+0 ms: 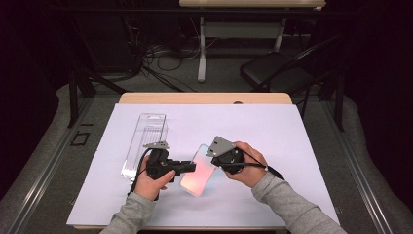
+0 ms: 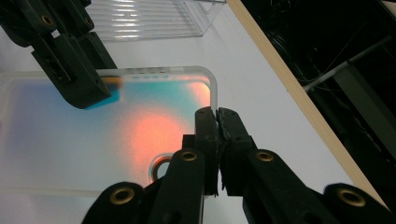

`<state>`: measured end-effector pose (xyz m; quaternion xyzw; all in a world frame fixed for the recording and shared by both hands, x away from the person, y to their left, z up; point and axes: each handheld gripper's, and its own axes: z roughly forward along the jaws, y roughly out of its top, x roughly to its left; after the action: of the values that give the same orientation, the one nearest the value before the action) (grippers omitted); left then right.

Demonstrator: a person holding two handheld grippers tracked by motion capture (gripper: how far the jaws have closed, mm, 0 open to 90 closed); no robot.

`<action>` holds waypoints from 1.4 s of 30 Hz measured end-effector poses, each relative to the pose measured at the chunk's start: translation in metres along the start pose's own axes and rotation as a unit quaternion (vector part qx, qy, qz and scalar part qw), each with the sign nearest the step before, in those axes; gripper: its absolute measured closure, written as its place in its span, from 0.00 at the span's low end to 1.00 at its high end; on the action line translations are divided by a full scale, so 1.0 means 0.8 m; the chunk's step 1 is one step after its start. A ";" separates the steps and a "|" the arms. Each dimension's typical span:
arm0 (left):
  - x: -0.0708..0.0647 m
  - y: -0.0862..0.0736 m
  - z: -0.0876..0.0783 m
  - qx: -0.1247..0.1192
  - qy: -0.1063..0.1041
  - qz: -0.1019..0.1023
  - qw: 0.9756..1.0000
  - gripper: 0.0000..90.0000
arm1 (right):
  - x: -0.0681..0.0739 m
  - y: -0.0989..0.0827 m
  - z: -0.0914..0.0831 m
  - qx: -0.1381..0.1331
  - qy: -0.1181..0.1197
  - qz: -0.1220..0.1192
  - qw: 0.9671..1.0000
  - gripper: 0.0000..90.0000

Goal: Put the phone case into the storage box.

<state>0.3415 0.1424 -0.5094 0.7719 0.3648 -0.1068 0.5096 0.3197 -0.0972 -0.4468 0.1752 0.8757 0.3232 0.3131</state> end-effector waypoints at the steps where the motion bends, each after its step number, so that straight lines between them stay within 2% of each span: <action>1: 0.000 0.000 0.000 0.000 0.000 -0.002 1.000 0.84 | 0.000 0.000 0.000 -0.001 -0.001 -0.001 1.000 0.97; 6: 0.000 0.000 -0.001 0.000 -0.001 -0.012 1.000 0.85 | 0.001 0.000 0.000 -0.004 0.000 -0.003 1.000 0.97; 30: 0.001 0.000 -0.002 -0.002 -0.006 -0.023 1.000 0.87 | 0.001 0.000 0.001 -0.005 0.000 -0.003 1.000 0.97; 33: 0.002 0.000 -0.002 -0.001 -0.010 -0.032 0.999 0.88 | 0.001 0.000 0.001 -0.005 0.001 -0.005 1.000 0.97; 42: 0.003 0.000 -0.003 -0.002 -0.011 -0.034 0.999 0.88 | 0.001 0.000 0.001 -0.003 0.001 -0.005 1.000 0.97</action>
<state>0.3424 0.1459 -0.5097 0.7564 0.3858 -0.1319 0.5116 0.3197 -0.0965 -0.4477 0.1692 0.8759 0.3248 0.3142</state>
